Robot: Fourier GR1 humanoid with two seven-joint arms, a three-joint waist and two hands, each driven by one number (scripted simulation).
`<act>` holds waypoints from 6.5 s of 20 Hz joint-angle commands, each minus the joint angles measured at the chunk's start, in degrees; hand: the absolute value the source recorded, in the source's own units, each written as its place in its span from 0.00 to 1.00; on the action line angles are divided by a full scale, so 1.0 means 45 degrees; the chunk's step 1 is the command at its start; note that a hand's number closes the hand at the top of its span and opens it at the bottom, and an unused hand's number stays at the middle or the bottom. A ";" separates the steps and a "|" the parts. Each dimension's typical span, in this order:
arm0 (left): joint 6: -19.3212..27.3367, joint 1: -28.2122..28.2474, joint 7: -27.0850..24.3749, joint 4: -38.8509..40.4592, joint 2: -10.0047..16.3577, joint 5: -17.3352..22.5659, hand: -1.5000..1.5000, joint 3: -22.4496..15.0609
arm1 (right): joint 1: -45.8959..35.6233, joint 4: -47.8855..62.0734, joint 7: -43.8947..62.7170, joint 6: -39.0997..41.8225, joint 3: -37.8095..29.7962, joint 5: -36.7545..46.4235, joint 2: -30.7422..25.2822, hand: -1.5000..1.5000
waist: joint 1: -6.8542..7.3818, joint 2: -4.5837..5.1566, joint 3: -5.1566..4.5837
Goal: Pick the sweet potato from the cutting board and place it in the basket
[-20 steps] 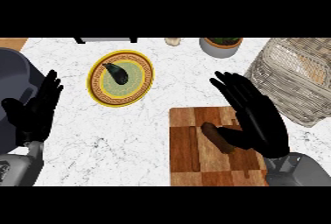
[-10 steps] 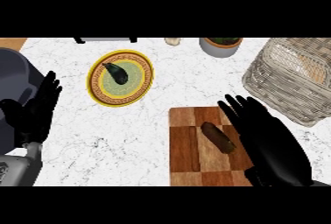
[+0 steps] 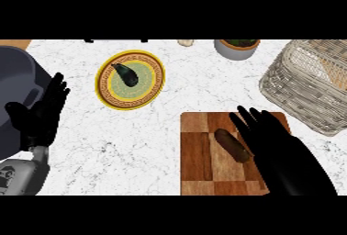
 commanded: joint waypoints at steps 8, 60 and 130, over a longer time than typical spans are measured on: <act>-0.0246 0.0269 0.0375 -0.0677 -0.0677 -0.0927 0.50 0.0396 | 0.1552 0.3255 -0.3537 -0.3290 0.0152 0.2085 0.0798 0.00 | 0.0084 0.0027 0.0013; -0.2021 -0.0185 0.1612 -0.1236 -0.2412 -0.3304 0.50 0.2584 | 0.1209 0.9674 -0.8526 -0.6568 -0.3034 0.6254 0.3681 0.00 | 0.0064 0.0021 0.0009; -0.2675 -0.0342 0.1097 -0.0719 -0.2659 -0.3233 0.50 0.2940 | -0.9356 1.5172 -0.2594 -1.2341 -0.8272 -0.2250 0.2035 1.00 | 0.0212 0.0082 0.0007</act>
